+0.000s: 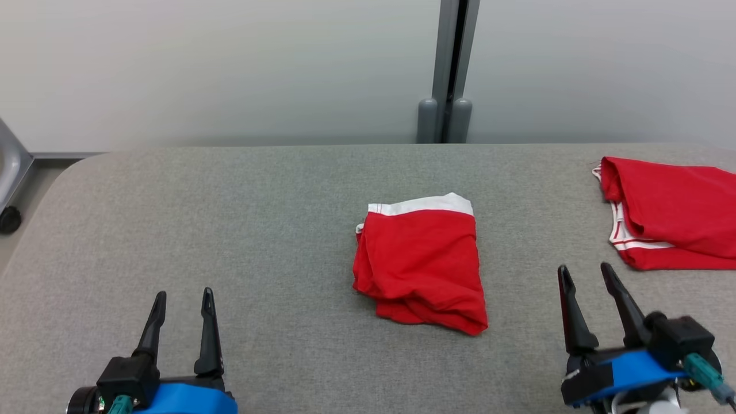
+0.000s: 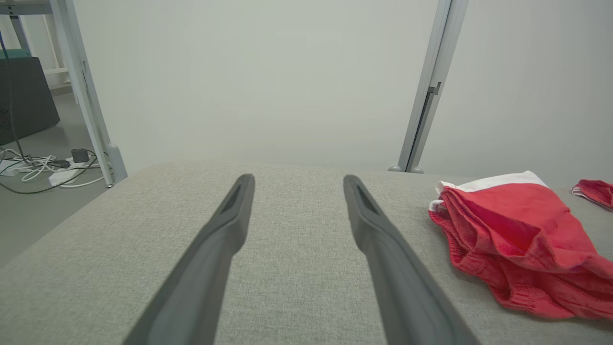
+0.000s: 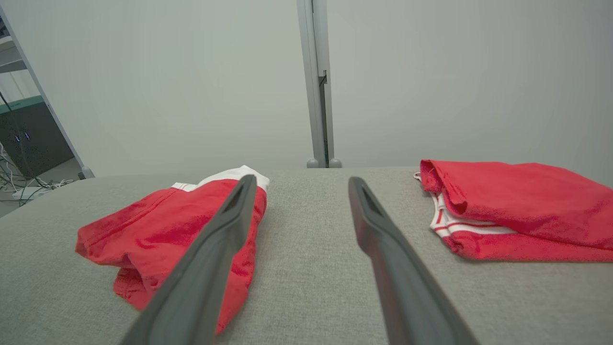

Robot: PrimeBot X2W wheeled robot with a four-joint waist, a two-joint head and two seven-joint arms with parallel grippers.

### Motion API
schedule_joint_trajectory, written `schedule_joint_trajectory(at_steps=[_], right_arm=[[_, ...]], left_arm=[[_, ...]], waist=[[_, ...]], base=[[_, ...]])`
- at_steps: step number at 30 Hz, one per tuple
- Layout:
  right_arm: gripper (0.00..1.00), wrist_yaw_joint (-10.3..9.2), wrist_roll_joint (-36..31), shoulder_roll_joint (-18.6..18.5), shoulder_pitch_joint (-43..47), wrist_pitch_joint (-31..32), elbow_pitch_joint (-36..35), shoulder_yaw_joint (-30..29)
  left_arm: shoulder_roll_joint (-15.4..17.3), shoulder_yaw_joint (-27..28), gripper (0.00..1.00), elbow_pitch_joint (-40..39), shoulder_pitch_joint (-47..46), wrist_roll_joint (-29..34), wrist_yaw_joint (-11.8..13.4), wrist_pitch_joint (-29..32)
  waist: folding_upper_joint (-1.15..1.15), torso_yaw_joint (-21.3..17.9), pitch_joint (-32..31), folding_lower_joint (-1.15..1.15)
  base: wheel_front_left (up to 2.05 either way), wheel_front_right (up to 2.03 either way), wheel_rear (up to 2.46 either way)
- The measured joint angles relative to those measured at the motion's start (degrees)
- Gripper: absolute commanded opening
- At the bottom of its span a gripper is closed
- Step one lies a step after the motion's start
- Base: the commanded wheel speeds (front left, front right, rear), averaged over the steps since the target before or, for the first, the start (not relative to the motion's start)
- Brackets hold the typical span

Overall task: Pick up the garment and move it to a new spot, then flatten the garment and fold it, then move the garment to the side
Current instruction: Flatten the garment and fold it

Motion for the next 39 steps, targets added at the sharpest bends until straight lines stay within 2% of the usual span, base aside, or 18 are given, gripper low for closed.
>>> schedule_joint_trajectory(at_steps=[2,3,5,6,16,23,30,35,39], right_arm=[[1.0,0.0,0.0,0.0,-2.0,0.0,0.7,0.4],[0.83,0.0,-0.1,0.0,-3.3,0.0,1.1,0.7],[0.22,0.0,-0.5,0.0,-5.9,0.1,2.3,1.4],[0.0,0.0,-0.6,0.0,-7.1,0.2,3.1,1.8],[0.0,0.0,-4.7,0.1,-24.1,1.9,18.4,3.1],[0.0,0.0,-9.0,0.0,-32.8,1.1,30.9,-0.9],[0.0,0.0,-14.0,-2.3,-37.7,0.2,43.0,-6.3],[0.0,0.0,-15.8,-2.0,-40.0,-1.1,46.7,-7.0],[0.0,0.0,-15.9,-0.9,-40.4,-1.7,46.8,-5.9]], left_arm=[[0.0,-0.1,1.0,0.0,-0.6,-0.3,-0.1,0.0],[0.0,-0.2,1.0,0.0,-1.2,-0.4,-0.1,0.0],[-0.1,-0.5,1.0,0.0,-2.2,-0.4,-0.3,0.0],[-0.1,-0.8,1.0,0.0,-2.5,-0.4,-0.4,0.0],[-0.7,-2.9,1.0,0.0,-6.7,-1.4,-0.8,0.0],[-0.9,-4.1,1.0,0.0,-9.7,-2.6,-1.0,0.0],[-1.1,-5.3,1.0,0.7,-11.1,-3.6,-1.0,0.0],[-1.1,-5.5,1.0,0.8,-11.6,-4.2,-0.7,0.0],[-1.1,-5.6,1.0,0.8,-11.6,-4.4,-0.4,0.0]], waist=[[0.0,0.5,0.6,0.0],[0.0,0.8,0.9,0.0],[0.0,1.4,1.5,0.0],[0.0,1.8,1.8,0.0],[0.0,6.7,7.0,0.01],[0.0,10.3,11.2,0.01],[0.0,13.4,14.2,0.01],[0.0,14.2,14.5,0.01],[0.0,13.9,14.1,0.01]], base=[[0.0,0.0,0.0],[0.0,0.0,0.0],[0.0,0.0,0.0],[0.0,0.0,0.0],[0.0,0.0,0.0],[0.0,0.0,0.0],[0.0,0.0,0.0],[0.0,0.0,0.0],[0.0,0.0,0.0]])
